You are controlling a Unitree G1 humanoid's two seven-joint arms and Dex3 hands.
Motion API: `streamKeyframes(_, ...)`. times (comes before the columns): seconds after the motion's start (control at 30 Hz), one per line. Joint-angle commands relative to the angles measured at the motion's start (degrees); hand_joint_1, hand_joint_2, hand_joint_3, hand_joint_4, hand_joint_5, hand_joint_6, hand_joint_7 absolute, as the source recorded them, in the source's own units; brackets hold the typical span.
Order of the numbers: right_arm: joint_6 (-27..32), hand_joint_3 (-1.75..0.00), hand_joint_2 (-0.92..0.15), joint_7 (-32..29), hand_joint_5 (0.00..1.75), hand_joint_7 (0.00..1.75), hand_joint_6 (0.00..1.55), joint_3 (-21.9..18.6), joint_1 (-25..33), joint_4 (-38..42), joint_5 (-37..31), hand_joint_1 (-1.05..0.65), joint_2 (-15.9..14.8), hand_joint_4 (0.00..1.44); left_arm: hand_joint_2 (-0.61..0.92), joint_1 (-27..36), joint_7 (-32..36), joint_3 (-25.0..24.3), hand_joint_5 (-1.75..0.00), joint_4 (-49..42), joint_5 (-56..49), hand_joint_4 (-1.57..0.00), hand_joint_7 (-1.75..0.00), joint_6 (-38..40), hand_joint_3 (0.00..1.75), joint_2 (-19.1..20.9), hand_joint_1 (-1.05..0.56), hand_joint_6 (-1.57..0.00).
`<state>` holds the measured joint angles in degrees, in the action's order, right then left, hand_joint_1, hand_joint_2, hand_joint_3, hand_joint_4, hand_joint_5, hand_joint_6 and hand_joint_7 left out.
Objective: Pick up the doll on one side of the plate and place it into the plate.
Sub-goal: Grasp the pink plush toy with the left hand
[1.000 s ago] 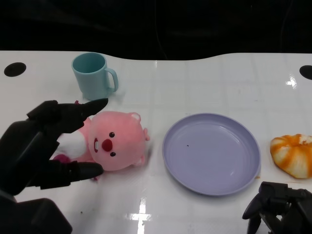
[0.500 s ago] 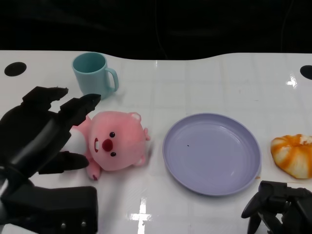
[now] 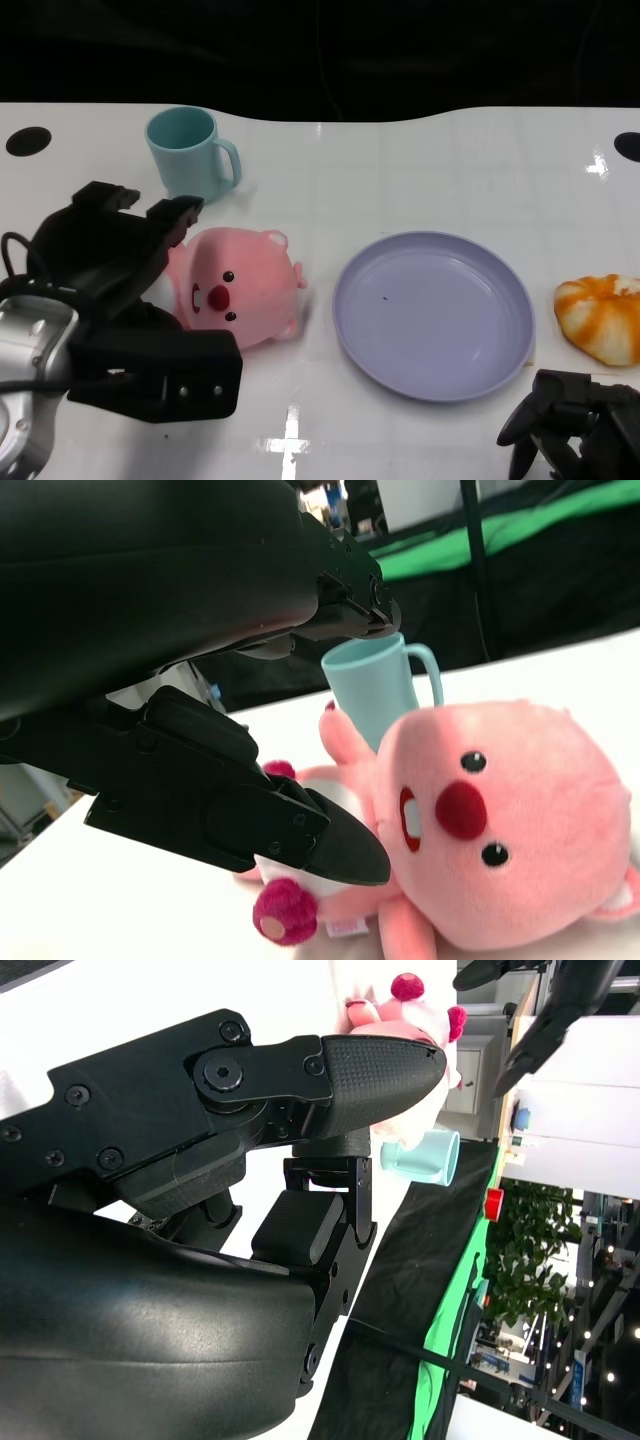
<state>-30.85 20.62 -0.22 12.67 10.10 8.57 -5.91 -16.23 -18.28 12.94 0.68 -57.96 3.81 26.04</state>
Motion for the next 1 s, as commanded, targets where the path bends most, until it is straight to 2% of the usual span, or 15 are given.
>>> streamKeyframes(0.03,-0.22,-0.41,-0.92,-0.02,1.39,1.06,0.98,-0.74,0.13,-0.22,0.47,-0.96,-0.71,0.98,0.92,-3.56,-1.63,2.51,-0.33,-5.87,-0.65,-0.01,0.0,1.96,0.07,0.58,-0.81,-0.16)
streamKeyframes(0.37,-0.07,-0.41,-0.92,0.12,1.4,1.07,0.98,-0.52,0.55,-0.71,0.86,-0.95,-0.53,0.98,0.92,-12.58,-0.32,9.2,-0.26,-23.76,1.42,-0.03,0.0,4.83,0.05,-2.49,-0.81,-0.14)
streamKeyframes(0.7,0.75,-0.4,-0.92,-0.39,1.4,1.07,0.98,-0.42,1.16,-1.89,0.47,-0.96,-0.55,0.98,0.92,-20.5,5.42,14.28,-0.15,-44.31,5.44,-0.09,-0.01,2.33,0.05,-7.15,-0.76,-0.18)
streamKeyframes(0.83,0.79,-0.4,-0.92,-0.23,1.41,1.07,0.98,-0.4,1.32,-2.15,0.7,-0.96,-0.54,0.98,0.92,-23.16,7.37,16.48,-0.13,-52.72,6.88,-0.17,-0.04,0.48,0.07,-9.51,-0.69,-0.3)
streamKeyframes(1.0,0.87,-0.4,-0.92,-0.5,1.4,1.07,0.97,-0.3,1.61,-2.54,0.2,-0.96,-0.51,0.98,0.92,-25.32,10.0,18.45,-0.12,-61.42,8.69,-0.47,-0.03,-2.09,0.06,-12.21,-0.55,-0.45)
